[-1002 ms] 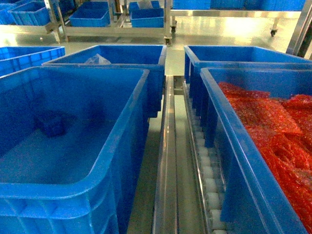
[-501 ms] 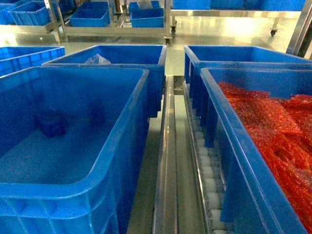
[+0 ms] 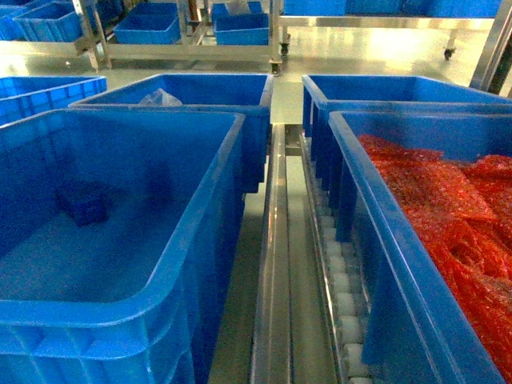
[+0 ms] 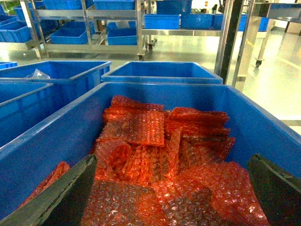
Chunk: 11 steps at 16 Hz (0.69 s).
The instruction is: Pick blue part to blue bin on bottom shelf
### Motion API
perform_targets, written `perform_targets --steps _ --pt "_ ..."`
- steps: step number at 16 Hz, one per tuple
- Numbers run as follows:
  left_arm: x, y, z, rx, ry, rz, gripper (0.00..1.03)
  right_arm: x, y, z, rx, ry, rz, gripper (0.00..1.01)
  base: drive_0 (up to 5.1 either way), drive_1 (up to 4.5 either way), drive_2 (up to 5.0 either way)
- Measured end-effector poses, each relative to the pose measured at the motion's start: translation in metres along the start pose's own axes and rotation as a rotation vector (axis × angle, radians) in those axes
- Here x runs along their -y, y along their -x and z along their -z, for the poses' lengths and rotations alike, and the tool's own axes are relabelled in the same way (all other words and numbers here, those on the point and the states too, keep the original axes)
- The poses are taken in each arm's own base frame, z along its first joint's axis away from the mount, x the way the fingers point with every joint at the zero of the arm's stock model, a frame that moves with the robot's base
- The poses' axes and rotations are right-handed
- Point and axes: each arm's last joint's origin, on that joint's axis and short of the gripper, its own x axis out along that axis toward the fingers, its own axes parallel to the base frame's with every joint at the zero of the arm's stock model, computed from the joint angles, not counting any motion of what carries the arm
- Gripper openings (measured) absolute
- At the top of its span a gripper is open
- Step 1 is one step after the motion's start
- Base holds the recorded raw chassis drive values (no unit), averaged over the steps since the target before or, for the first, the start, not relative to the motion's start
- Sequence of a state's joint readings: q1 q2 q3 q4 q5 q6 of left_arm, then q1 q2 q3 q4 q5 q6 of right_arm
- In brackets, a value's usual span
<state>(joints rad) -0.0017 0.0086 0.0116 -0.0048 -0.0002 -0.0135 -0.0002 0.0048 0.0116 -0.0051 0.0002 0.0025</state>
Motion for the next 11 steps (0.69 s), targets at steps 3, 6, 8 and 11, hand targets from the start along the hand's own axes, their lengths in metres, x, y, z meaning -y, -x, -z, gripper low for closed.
perform_targets --steps 3,6,8,11 --pt "0.0000 0.0000 0.0000 0.000 0.000 0.000 0.98 0.0000 0.0000 0.0000 0.000 0.000 0.000 0.98 0.0 0.00 0.0" --pt "0.0000 0.0000 0.0000 0.000 0.000 0.000 0.98 0.0000 0.0000 0.0000 0.000 0.000 0.000 0.98 0.0 0.00 0.0" --pt "0.0000 0.0000 0.0000 0.000 0.000 0.000 0.98 0.0000 0.0000 0.0000 0.000 0.000 0.000 0.98 0.0 0.00 0.0" --pt "0.0000 0.0000 0.0000 0.000 0.000 0.000 0.98 0.0000 0.0000 0.0000 0.000 0.000 0.000 0.98 0.0 0.00 0.0"
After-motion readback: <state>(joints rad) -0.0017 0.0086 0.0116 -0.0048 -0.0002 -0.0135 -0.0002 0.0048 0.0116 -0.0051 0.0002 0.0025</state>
